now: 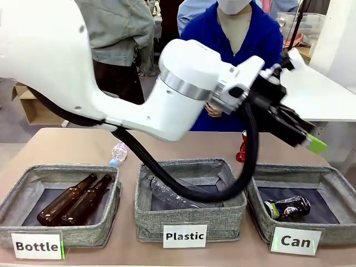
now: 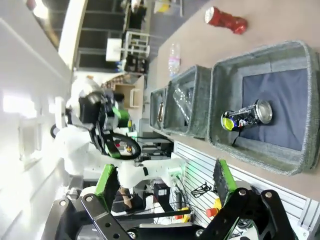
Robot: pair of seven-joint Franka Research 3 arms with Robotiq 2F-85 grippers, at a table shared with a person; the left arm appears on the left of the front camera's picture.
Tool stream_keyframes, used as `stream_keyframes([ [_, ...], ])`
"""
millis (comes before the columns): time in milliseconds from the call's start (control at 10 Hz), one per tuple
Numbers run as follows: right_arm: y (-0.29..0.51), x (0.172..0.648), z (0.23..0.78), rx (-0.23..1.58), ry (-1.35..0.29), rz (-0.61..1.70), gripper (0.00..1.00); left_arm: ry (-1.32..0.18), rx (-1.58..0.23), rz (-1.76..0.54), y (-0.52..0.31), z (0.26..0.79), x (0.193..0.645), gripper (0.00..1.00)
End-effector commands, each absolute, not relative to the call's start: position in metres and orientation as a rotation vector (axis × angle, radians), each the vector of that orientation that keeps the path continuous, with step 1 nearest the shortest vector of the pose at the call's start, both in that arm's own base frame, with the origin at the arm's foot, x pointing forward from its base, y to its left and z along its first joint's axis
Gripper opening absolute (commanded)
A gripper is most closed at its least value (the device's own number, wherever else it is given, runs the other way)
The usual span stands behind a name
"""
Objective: Sort the can waste into the basket.
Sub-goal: Pick up the can waste from the table and place it in the right Fabric basket.
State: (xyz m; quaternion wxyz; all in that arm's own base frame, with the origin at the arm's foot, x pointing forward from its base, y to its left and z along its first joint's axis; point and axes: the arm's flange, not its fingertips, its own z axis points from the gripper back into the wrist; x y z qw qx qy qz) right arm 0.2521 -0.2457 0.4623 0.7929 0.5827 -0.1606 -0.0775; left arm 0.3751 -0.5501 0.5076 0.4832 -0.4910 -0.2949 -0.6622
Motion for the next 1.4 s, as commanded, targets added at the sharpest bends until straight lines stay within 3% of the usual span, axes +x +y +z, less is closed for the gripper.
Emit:
stream_keyframes([
  [0, -0.202, 0.271, 0.464, 1.174, -0.258, -0.113, 1.00, -0.606, -1.205, -1.508, -0.471, 0.537, 0.396, 1.00],
  [200, -0.143, 0.301, 0.469, 1.202, -0.179, -0.063, 1.00, -0.481, -1.125, -1.409, -0.375, 0.558, 0.427, 1.00],
  [600, -0.030, 0.344, 0.465, 1.379, -0.014, 0.065, 1.00, -0.292, -1.080, -0.876, -0.170, 0.541, 0.478, 1.00],
  [800, 0.003, 0.366, 0.457, 1.365, -0.088, 0.020, 1.00, -0.395, -1.127, -0.554, -0.063, 0.514, 0.479, 1.00],
  [900, 0.004, 0.384, 0.452, 1.339, -0.173, -0.023, 1.00, -0.521, -1.124, -0.354, 0.001, 0.489, 0.467, 1.00],
  [1100, -0.007, 0.410, 0.447, 1.286, -0.248, -0.170, 1.00, -0.608, -1.147, -0.150, 0.072, 0.460, 0.429, 1.00],
  [1300, -0.029, 0.427, 0.434, 1.222, -0.311, -0.282, 1.00, -0.599, -1.202, -0.119, 0.098, 0.436, 0.407, 1.00],
])
